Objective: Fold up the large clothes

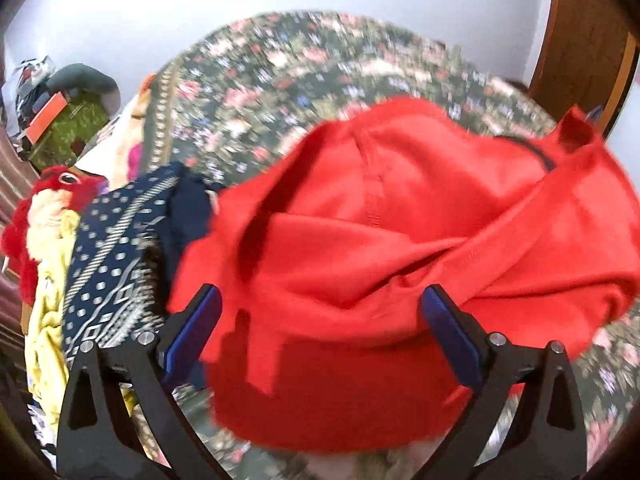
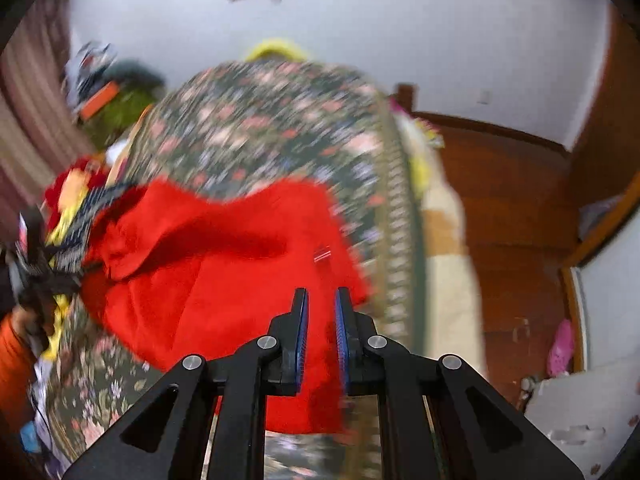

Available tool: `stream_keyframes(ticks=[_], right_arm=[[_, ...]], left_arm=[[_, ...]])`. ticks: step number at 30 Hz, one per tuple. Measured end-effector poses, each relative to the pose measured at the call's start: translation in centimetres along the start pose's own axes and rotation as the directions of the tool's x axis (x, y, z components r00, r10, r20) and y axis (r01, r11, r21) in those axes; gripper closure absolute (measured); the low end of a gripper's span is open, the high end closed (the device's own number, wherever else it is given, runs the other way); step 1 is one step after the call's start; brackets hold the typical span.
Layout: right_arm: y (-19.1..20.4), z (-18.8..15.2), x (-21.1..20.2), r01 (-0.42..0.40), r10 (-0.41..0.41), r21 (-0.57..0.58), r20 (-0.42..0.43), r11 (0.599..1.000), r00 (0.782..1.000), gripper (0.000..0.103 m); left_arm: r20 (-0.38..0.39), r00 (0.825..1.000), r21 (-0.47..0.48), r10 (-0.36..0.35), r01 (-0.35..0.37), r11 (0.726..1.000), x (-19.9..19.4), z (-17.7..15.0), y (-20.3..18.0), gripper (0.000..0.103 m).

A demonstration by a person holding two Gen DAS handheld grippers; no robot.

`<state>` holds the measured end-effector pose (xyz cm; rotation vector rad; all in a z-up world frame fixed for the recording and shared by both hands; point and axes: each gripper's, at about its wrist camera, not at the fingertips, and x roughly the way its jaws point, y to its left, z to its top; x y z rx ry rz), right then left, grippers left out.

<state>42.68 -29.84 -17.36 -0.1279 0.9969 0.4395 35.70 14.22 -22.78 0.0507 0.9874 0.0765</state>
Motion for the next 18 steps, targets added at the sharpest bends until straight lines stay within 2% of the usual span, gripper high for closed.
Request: stream_keyframes(ticks=[2,4,8,10,13,15,16,18], right_arm=[[2.3,-0.5,2.5,-0.044,0.043,-0.035,-0.034,0.998,0.999,0.095],[4.2,-0.7,5.0,-0.079,0.074,-0.065,-0.065,0.995,0.995,0.095],[7.8,-0.4,8.8,-0.109,0.098,-0.113,-0.102,0.988,0.99,0.095],[9.0,0.6,10.4,-0.114,0.101,-0.12,-0.108,0.986,0.989,0.095],[9.9,2.9,12.2,-0.081,0.068,-0.134,-0.104,0.988,0.992,0.095],[10.1,5.1,13.1,-0.092,0.081,-0.115,-0.097,0.989,0.992,0.095],[10.1,6.2,13.2,-0.088,0.08,-0.099,-0.079,0.991,0.994,0.095],[9.6,8.2,12.6,-0.015,0.015,-0.066,0.002,0.998,1.0,0.095]], left_arm=[[-0.001,1.0,-0.007,-0.01,0.01,1.0,-0.8,-0.4,1.4,0.001],[-0.036,0.999,0.003,-0.023,0.023,1.0,-0.6,-1.4,2.3,0.001],[-0.135,0.991,0.075,0.001,0.009,0.997,2.4,-2.7,2.0,0.001],[-0.15,0.988,0.116,0.025,-0.008,0.993,4.0,-2.8,1.4,0.001],[-0.102,0.991,0.157,0.087,-0.071,0.985,5.6,-1.2,0.6,0.001],[-0.059,0.989,0.161,0.138,-0.127,0.979,6.1,1.2,0.7,0.001],[-0.028,0.989,0.142,0.147,-0.142,0.98,5.9,2.7,1.0,0.001],[0.025,0.988,0.082,0.152,-0.153,0.985,5.2,5.5,2.2,0.001]])
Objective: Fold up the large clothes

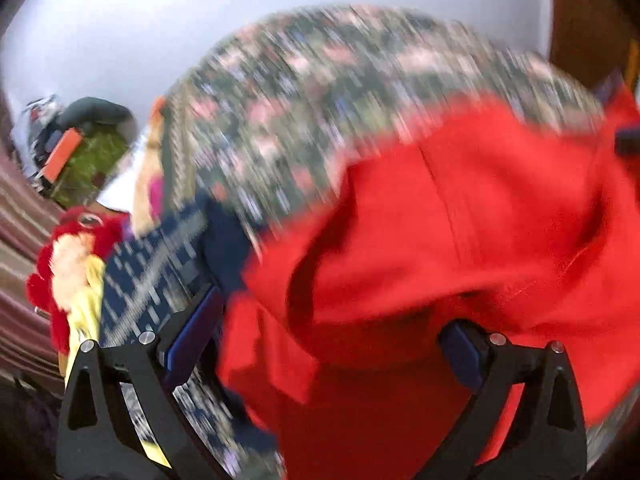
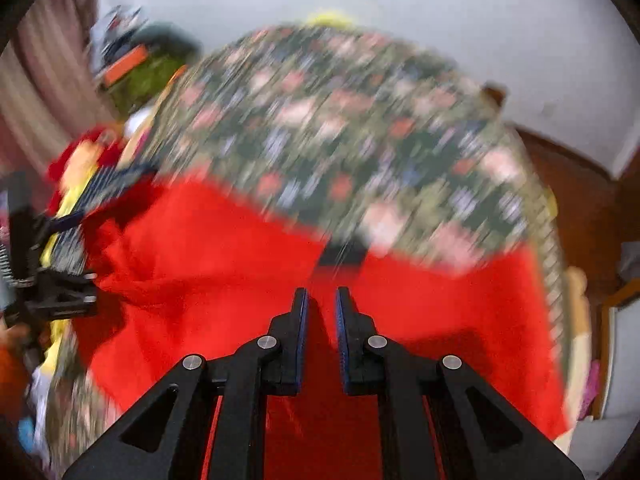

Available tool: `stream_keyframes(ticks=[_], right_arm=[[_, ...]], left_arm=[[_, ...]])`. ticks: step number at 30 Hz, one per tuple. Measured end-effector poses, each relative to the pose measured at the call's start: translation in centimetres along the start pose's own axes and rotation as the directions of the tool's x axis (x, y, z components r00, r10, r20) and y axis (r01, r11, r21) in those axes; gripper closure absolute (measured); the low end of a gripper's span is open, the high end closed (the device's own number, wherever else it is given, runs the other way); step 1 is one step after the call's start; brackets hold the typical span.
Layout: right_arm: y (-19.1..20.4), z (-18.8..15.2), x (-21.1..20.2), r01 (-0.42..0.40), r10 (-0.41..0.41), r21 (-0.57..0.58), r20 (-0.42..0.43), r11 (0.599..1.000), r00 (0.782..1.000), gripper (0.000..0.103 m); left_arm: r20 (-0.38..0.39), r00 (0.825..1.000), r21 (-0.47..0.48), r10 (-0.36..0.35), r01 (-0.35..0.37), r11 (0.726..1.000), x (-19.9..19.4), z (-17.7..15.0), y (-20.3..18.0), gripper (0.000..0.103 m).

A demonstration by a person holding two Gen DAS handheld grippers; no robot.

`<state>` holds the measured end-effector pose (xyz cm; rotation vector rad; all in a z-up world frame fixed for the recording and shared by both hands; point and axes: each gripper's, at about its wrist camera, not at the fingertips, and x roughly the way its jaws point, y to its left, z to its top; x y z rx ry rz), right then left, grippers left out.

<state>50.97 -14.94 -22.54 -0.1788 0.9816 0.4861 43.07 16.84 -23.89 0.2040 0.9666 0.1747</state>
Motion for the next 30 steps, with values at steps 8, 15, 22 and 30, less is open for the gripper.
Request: stream_keyframes(ticks=[8,15,22,30], right_arm=[[-1.4,0.3,-4.2,-0.048,0.041,0.06,0.122,0.997,0.992,0.095],[1.1,-5.6,-4.7,0.021,-0.016,-0.143,0.036,0.99,0.999,0.095],[-0.3,-10.0,-0.7,0.093,-0.112,-0.181,-0.096,0.979,0.989,0.095],[-2.4,-11.7,-1.9,0.119,-0.132,-0.135,-0.085,0.984,0.988,0.095]], left_arm=[[0.057,0.99,-0.158,0.132,-0.122,0.98,-2.4,4.2,6.3,0.001],[0.003,0.992,-0.096,-0.128,0.128,0.987,-4.1,-0.7,2.7,0.001],[-0.167,0.963,0.007,-0.21,0.214,0.977,0.1,-6.9,-4.6,0.0],[-0.15,0.975,-0.027,-0.162,0.16,0.987,0.1,-8.9,-3.5,0.0]])
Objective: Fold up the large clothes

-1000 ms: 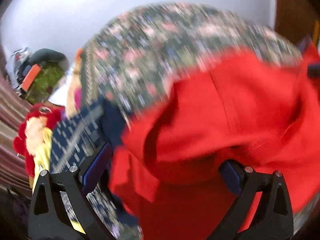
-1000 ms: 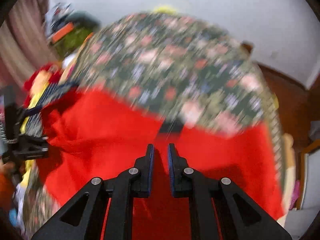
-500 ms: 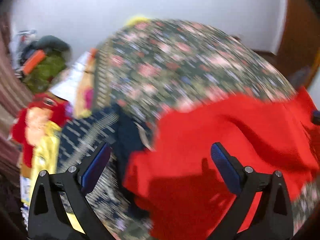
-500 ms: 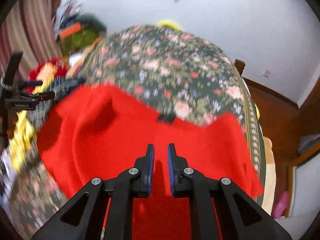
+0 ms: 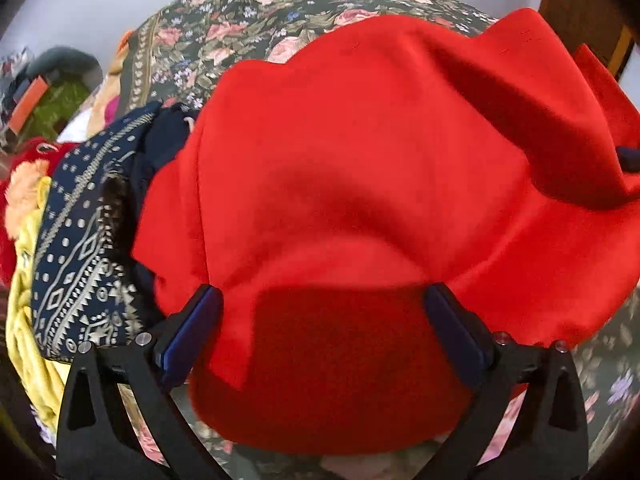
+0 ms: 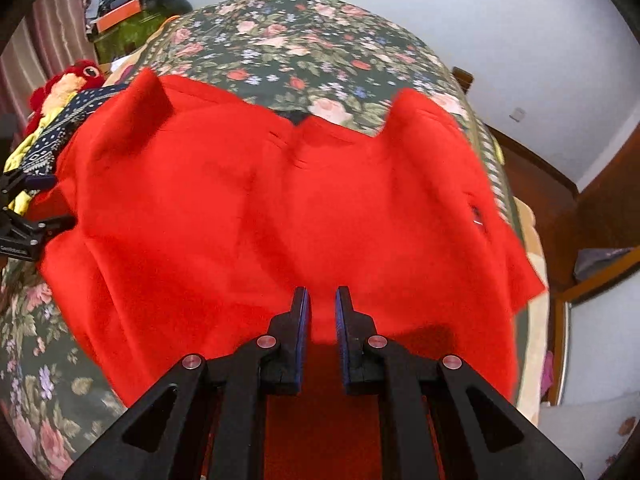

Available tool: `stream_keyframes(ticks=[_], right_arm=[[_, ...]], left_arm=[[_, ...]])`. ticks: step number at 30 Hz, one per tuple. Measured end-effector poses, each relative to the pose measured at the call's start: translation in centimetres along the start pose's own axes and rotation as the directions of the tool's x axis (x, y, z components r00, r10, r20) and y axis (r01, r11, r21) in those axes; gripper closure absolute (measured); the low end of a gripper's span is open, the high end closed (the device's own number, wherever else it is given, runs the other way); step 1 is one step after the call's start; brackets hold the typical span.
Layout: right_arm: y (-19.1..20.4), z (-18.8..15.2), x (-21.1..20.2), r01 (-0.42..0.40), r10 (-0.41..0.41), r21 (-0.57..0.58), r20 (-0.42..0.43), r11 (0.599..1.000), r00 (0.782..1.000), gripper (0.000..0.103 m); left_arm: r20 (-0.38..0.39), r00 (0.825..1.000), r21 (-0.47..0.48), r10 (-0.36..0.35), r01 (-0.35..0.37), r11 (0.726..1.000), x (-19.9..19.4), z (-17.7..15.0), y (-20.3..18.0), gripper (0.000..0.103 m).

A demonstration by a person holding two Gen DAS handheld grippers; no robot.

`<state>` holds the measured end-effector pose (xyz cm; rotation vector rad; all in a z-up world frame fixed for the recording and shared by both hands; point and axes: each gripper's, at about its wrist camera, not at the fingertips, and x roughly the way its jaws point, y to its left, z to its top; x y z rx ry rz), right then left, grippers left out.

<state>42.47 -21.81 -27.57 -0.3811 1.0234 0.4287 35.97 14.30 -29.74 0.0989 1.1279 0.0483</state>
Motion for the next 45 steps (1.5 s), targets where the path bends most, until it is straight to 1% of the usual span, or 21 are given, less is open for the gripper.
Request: stream_keyframes(ticks=[3,5,7,9,13,17,18,19,20,21,24,26,28,31,34,38,41,42,43,44,45], right_arm=[[-1.2,-0.9,-0.5,-0.014,0.013,0.027,0.003,1.0,1.0,0.095],[-2.0,-1.7,-1.0,-0.004,0.004,0.037,0.013,0.999,1.0,0.095],[-2.7,-2.5,-1.2,0.017,-0.017,0.048,0.016,0.999,1.0,0.095],[-3.6,-3.3,-1.6,0.047,-0.048,0.062,0.018,0.997,0.999,0.095],[-6.2,-5.2,-2.2,0.103,-0.103,0.112,-0.001,0.988,0.995,0.095],[-8.9,-6.6,-2.8,0.053,-0.05,0.207,-0.017,0.977,0.999,0.095],[-9.3,-6.7,-2.9,0.121,-0.116,0.204,-0.039,0.971,0.992,0.092],[-9.5,-6.8,-3.0,0.179,-0.173,0.195,-0.043,0.964,0.984,0.051],[-10.1,-7.2,-3.0,0.282,-0.278,0.189,-0.047,0.941,0.96,0.006],[-10.6,-7.6,-3.1,0.31,-0.308,0.193,-0.046,0.931,0.95,0.003],[-12.6,-8.9,-4.1,0.215,-0.206,0.28,-0.059,0.936,0.977,0.006],[-13.2,-9.4,-5.8,0.148,-0.154,0.325,-0.009,0.934,0.988,0.006],[-13.3,-9.4,-7.3,0.088,-0.111,0.348,0.046,0.933,0.993,0.006],[-12.6,-7.9,-8.3,0.005,-0.044,0.349,0.103,0.937,0.994,0.006],[-10.7,-5.0,-7.8,-0.047,0.005,0.314,0.133,0.948,0.991,0.006],[-7.6,-0.7,-5.1,-0.056,0.028,0.238,0.121,0.97,0.992,0.006],[-5.9,2.3,-1.2,-0.039,0.033,0.151,0.042,0.988,0.999,0.006],[-5.7,2.9,-0.2,-0.02,0.018,0.126,0.016,0.992,1.0,0.006],[-5.6,3.6,1.0,0.018,-0.018,0.095,-0.007,0.995,1.0,0.007],[-5.8,4.2,2.2,0.08,-0.079,0.065,-0.017,0.995,0.997,0.006],[-6.3,4.5,2.6,0.096,-0.096,0.063,-0.012,0.993,0.995,0.006]], left_arm=[[-0.013,1.0,-0.031,0.014,-0.015,0.999,-0.2,-0.6,0.5,0.0],[-0.01,0.997,-0.025,0.078,-0.078,0.997,-0.2,-1.2,0.9,0.0],[-0.008,0.997,-0.044,0.077,-0.078,0.996,-0.2,-1.8,1.8,0.0],[-0.028,0.998,-0.094,0.051,-0.053,0.994,-0.1,-2.3,2.9,0.0],[-0.026,0.996,-0.089,0.085,-0.087,0.992,-0.3,-3.1,3.3,0.0],[-0.029,0.993,-0.083,0.11,-0.112,0.99,-0.4,-3.4,3.2,0.0],[-0.028,0.992,-0.078,0.12,-0.122,0.989,-0.3,-3.5,3.2,0.0],[-0.027,0.991,-0.075,0.128,-0.129,0.989,-0.3,-3.6,3.3,0.0],[-0.029,0.99,-0.074,0.135,-0.137,0.988,-0.3,-3.7,3.3,0.0],[-0.032,0.99,-0.076,0.14,-0.142,0.987,-0.4,-3.7,3.4,0.0],[-0.048,0.988,-0.1,0.145,-0.149,0.984,-0.7,-3.9,4.1,0.0],[-0.052,0.985,-0.111,0.167,-0.171,0.979,-1.3,-4.0,4.6,0.0],[-0.053,0.984,-0.117,0.171,-0.176,0.977,-2.0,-3.9,5.0,0.0],[0.009,0.987,-0.129,0.162,-0.16,0.979,-4.2,-2.9,5.6,0.001],[0.079,0.99,-0.136,0.113,-0.101,0.986,-6.2,-0.9,5.4,0.001],[0.112,0.992,-0.122,0.063,-0.049,0.991,-5.9,2.8,4.4,0.001],[0.084,0.996,-0.114,0.01,0.0,0.993,-3.3,5.6,3.7,0.001],[0.069,0.998,-0.105,0.008,-0.001,0.994,-2.2,6.2,3.4,0.001],[0.052,0.998,-0.094,0.042,-0.037,0.995,-1.0,6.8,3.1,0.001],[0.04,0.996,-0.084,0.084,-0.081,0.993,0.0,7.2,3.1,0.0],[0.044,0.993,-0.081,0.11,-0.106,0.991,0.7,7.4,3.0,0.0]])
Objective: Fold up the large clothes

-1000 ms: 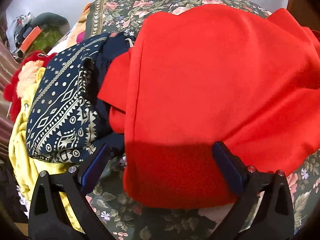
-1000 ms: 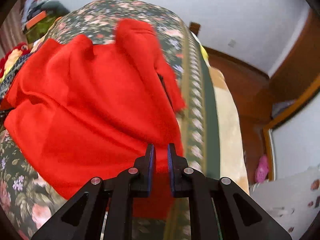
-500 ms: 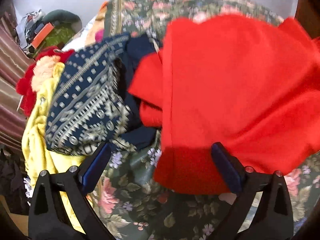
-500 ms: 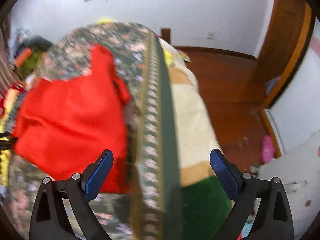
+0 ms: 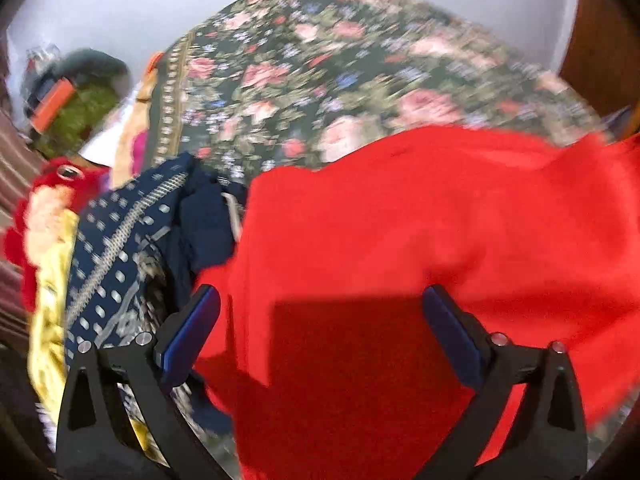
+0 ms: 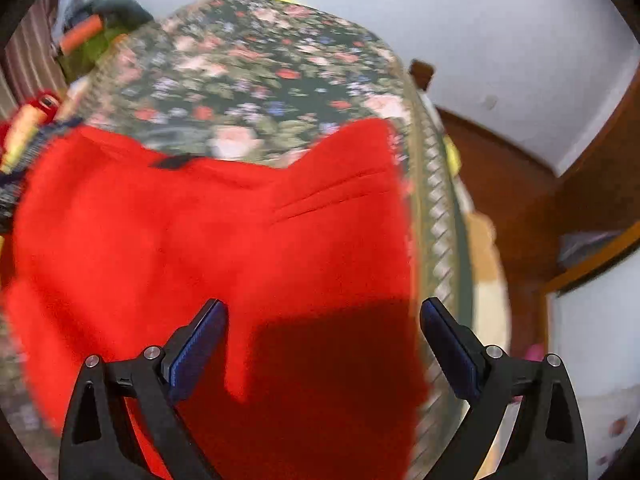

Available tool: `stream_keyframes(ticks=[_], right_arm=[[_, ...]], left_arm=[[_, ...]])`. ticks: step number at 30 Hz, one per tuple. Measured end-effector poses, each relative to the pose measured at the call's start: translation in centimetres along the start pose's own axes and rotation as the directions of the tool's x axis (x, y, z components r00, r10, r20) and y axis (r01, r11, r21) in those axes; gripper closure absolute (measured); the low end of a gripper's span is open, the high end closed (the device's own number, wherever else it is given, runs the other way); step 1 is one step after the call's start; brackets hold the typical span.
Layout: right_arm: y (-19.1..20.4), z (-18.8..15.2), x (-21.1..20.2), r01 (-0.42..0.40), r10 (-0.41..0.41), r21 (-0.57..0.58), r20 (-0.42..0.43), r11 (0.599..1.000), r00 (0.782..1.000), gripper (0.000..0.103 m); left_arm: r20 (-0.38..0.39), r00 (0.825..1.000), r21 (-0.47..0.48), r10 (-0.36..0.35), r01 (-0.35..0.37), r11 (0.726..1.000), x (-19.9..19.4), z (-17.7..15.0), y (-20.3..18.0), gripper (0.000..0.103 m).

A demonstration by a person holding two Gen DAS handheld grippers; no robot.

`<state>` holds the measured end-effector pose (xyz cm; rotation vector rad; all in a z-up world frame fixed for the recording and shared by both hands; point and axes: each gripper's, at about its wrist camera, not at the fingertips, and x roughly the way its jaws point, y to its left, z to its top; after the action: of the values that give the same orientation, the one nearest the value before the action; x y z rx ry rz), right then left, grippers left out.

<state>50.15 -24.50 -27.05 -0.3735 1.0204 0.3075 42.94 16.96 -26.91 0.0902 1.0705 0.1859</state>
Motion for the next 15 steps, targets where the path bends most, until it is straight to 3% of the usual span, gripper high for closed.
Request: stream_keyframes(ticks=[2,4,5,6,7,9,11,15], right_arm=[[-2.2,0.9,0.5,0.022,-0.024,0.07,0.021,0.997,1.0,0.006],[-4.3,1.4,0.6,0.07,-0.075,0.143,0.035,0.987,0.997,0.006],[-5.3,1.6,0.6,0.129,-0.137,0.18,0.029,0.975,0.99,0.006],[-5.8,1.7,0.4,0.17,-0.178,0.197,0.024,0.966,0.984,0.007],[-6.3,1.6,-0.2,0.236,-0.246,0.21,0.025,0.949,0.969,0.016],[-6.5,0.9,-2.0,0.237,-0.255,0.216,0.061,0.947,0.965,0.021],[-6.2,-0.2,-4.2,0.142,-0.17,0.212,0.118,0.967,0.978,0.021],[-4.1,-3.0,-7.3,-0.077,0.05,0.181,0.148,0.98,0.988,0.02]], left_arm=[[0.023,1.0,-0.037,0.018,-0.017,0.999,0.5,0.5,0.8,0.0],[0.02,0.995,-0.095,0.1,-0.097,0.991,0.9,1.1,2.2,0.0],[0.007,0.984,-0.1,0.177,-0.176,0.979,1.3,1.4,2.7,0.0],[-0.012,0.959,-0.085,0.284,-0.284,0.955,1.9,1.5,3.2,0.0],[-0.031,0.94,-0.066,0.341,-0.342,0.937,2.5,1.5,3.8,0.002],[-0.041,0.957,-0.087,0.287,-0.29,0.953,2.0,1.3,4.9,0.006],[-0.003,0.982,-0.121,0.186,-0.185,0.975,0.0,0.7,5.6,0.007],[0.093,0.991,-0.099,0.093,-0.084,0.992,-4.4,-1.4,4.4,0.006]])
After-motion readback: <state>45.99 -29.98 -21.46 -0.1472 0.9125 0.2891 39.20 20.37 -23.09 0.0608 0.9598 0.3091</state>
